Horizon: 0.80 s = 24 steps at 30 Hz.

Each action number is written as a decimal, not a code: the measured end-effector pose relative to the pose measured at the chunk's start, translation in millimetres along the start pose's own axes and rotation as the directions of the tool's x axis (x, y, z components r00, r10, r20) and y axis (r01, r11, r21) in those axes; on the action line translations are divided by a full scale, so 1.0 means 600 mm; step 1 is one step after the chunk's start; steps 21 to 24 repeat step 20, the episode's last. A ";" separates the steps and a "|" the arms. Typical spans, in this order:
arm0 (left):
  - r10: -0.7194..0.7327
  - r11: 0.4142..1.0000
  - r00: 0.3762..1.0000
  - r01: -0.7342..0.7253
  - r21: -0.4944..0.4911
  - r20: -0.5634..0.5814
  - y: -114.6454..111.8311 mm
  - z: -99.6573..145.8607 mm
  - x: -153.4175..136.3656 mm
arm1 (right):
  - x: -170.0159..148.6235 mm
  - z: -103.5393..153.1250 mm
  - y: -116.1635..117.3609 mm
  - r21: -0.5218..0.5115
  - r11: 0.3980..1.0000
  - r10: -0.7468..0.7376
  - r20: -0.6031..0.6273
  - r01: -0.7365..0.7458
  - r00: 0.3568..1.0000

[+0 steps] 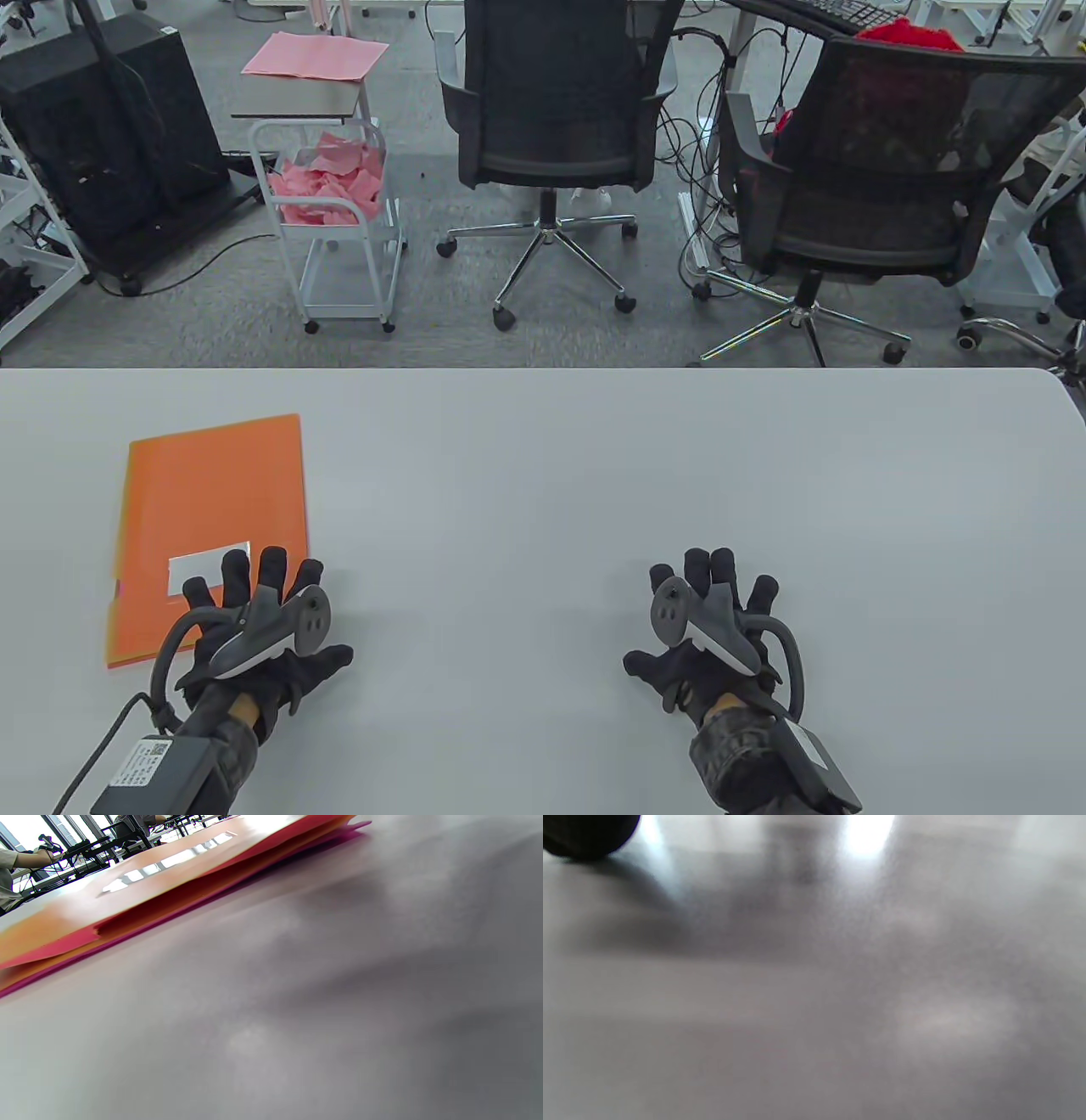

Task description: Insert cardstock into L-shaped folders

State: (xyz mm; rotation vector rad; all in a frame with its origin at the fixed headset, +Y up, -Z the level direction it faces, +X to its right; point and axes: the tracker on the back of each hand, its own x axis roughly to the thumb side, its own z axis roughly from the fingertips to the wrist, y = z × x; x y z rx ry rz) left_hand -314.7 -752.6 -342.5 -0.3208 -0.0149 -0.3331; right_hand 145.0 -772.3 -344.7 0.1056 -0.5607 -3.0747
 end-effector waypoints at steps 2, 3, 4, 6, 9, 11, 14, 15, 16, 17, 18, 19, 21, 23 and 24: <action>0.001 1.000 1.000 -0.001 0.000 0.003 0.000 0.000 0.001 | -0.001 0.000 0.000 0.002 1.000 -0.016 -0.001 0.016 1.000; 0.002 1.000 1.000 -0.002 0.000 0.002 -0.001 0.000 0.001 | -0.001 0.001 0.000 0.001 1.000 -0.017 -0.002 0.017 1.000; 0.000 1.000 1.000 0.000 0.002 0.000 0.000 0.000 0.001 | -0.001 0.000 0.000 -0.002 1.000 -0.016 -0.004 0.016 1.000; -0.001 1.000 1.000 0.001 0.006 -0.001 0.001 0.000 0.001 | -0.002 -0.001 0.001 -0.002 1.000 -0.016 -0.005 0.016 1.000; 0.019 1.000 1.000 -0.019 0.022 -0.005 0.005 0.001 -0.001 | -0.004 -0.001 0.001 0.002 1.000 -0.021 -0.011 0.021 1.000; 0.026 0.999 1.000 -0.025 0.024 -0.007 0.007 0.001 -0.003 | -0.008 -0.002 0.001 0.008 1.000 -0.026 -0.016 0.026 1.000; 0.035 0.999 0.999 -0.035 0.026 -0.013 0.007 0.001 -0.005 | -0.012 -0.003 0.002 0.022 0.999 -0.042 -0.022 0.042 0.999; 0.039 0.999 0.999 -0.039 0.026 -0.017 0.007 0.000 -0.006 | -0.013 -0.003 0.002 0.026 0.999 -0.045 -0.024 0.046 0.999; 0.040 0.999 0.999 -0.039 0.025 -0.018 0.006 0.000 -0.006 | -0.014 -0.003 0.002 0.028 0.999 -0.045 -0.025 0.046 0.999; 0.043 0.999 0.999 -0.043 0.020 -0.019 0.004 -0.001 -0.007 | -0.014 -0.004 0.002 0.031 0.998 -0.047 -0.024 0.048 0.999; 0.045 0.999 0.999 -0.045 0.015 -0.020 0.002 -0.002 -0.007 | -0.014 -0.003 0.002 0.032 0.998 -0.049 -0.025 0.050 0.998; 0.045 0.999 0.999 -0.045 0.006 -0.021 0.000 -0.003 -0.007 | -0.014 -0.003 0.001 0.033 0.998 -0.049 -0.027 0.050 0.998; 0.042 0.999 0.999 -0.042 -0.006 -0.027 -0.001 -0.002 -0.009 | -0.014 -0.003 0.002 0.032 0.999 -0.043 -0.030 0.044 0.999; 0.042 0.999 0.999 -0.042 -0.006 -0.027 -0.001 -0.002 -0.009 | -0.014 -0.003 0.002 0.032 0.999 -0.043 -0.030 0.044 0.999; 0.042 0.999 0.999 -0.042 -0.006 -0.027 -0.001 -0.002 -0.009 | -0.014 -0.003 0.002 0.032 0.999 -0.043 -0.030 0.044 0.999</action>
